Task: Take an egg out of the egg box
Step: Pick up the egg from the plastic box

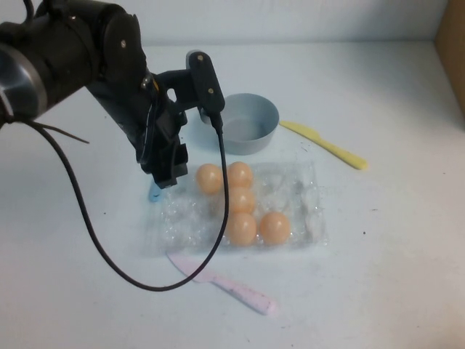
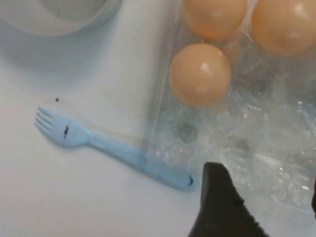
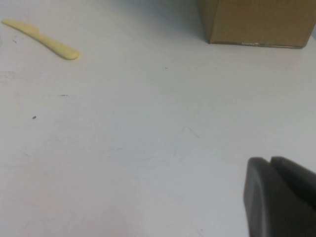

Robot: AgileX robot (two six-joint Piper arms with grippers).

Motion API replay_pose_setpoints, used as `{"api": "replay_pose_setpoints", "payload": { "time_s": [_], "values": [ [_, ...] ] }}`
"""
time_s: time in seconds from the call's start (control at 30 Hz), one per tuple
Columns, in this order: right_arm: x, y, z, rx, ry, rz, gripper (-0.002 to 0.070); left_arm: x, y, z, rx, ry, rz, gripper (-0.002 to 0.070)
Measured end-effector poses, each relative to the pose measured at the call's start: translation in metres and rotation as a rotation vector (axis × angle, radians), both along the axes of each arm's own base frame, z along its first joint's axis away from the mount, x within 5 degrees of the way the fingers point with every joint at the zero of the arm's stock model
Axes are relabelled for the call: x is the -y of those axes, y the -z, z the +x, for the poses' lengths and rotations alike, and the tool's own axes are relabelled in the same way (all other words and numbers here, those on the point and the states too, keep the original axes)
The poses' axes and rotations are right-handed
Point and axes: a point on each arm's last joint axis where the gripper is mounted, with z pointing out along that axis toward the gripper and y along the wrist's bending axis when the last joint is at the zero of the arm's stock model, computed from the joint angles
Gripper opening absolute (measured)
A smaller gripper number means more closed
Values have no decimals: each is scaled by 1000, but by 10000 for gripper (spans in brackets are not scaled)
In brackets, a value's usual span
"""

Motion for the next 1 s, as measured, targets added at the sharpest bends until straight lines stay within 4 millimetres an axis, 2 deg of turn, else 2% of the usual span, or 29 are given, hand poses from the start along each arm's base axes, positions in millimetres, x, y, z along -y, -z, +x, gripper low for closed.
{"api": "replay_pose_setpoints", "payload": {
  "time_s": [0.1,0.23,0.33,0.8,1.0],
  "values": [
    [0,0,0,0,0,0,-17,4,3,6,30,7,-26,387],
    [0,0,0,0,0,0,-17,8,6,9,38,2,-56,526],
    [0,0,0,0,0,0,-17,8,6,10,48,4,-63,572],
    [0,0,0,0,0,0,-17,15,3,11,74,2,-128,588],
    [0,0,0,0,0,0,-17,43,4,-6,70,97,-120,588]
  ]
}}
